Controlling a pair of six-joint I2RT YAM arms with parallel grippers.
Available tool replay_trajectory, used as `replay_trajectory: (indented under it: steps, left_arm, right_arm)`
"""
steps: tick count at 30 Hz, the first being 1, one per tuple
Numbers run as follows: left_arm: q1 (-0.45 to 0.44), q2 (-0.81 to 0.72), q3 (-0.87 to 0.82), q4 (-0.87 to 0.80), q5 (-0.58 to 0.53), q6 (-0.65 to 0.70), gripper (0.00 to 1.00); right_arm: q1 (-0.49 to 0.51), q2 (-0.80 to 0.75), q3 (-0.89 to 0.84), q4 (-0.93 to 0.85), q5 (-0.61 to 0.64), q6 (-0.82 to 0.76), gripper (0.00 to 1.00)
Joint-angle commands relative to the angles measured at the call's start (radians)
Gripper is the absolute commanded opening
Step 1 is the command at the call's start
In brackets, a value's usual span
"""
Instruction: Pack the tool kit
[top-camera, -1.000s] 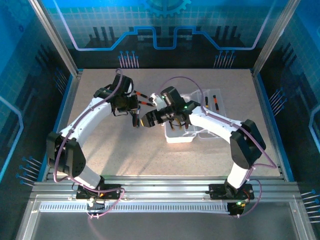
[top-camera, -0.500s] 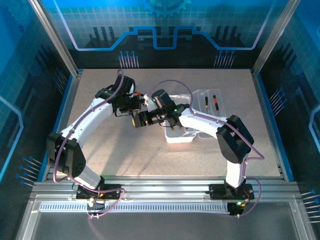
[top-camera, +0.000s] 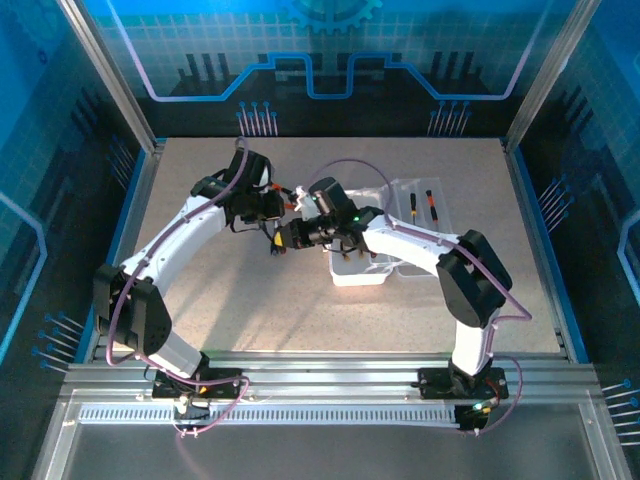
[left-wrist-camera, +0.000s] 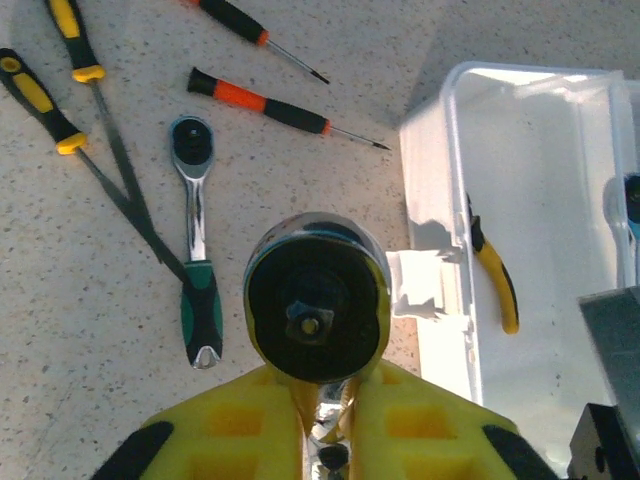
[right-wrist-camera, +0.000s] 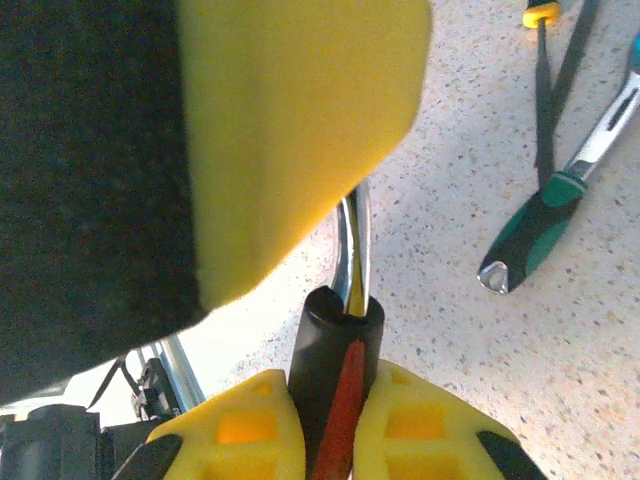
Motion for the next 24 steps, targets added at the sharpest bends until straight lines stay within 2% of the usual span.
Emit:
replay_trajectory:
  steps: [1,4,8,18,24]
  left_arm:
    - [0.015,-0.034,0.039,0.009,-0.001,0.024,0.28]
    - [0.033,-0.055,0.061,-0.001,-0.004,0.045,0.62]
    - [0.062,-0.086,0.067,0.002,-0.008,0.069,0.99]
    - [0.157,-0.152,-0.076,0.038,0.001,0.066,0.99]
    - [0.183,-0.144,-0.136,0.055,0.015,0.067,0.99]
  right_arm:
    - [-0.032,-0.126,-0.052,-0.005,-0.036,-0.078,0.0]
    - [-0.068,-0.194,-0.11,-0.049,-0.028,-0.108,0.0]
    - [-0.106,-0.266,-0.163,-0.112,-0.003,-0.151,0.0]
    - [-0.244,-0.418,-0.248,-0.318,0.084,-0.247,0.0]
    - [-0.325,-0.497,-0.278,-0.407,0.15,-0.279,0.0]
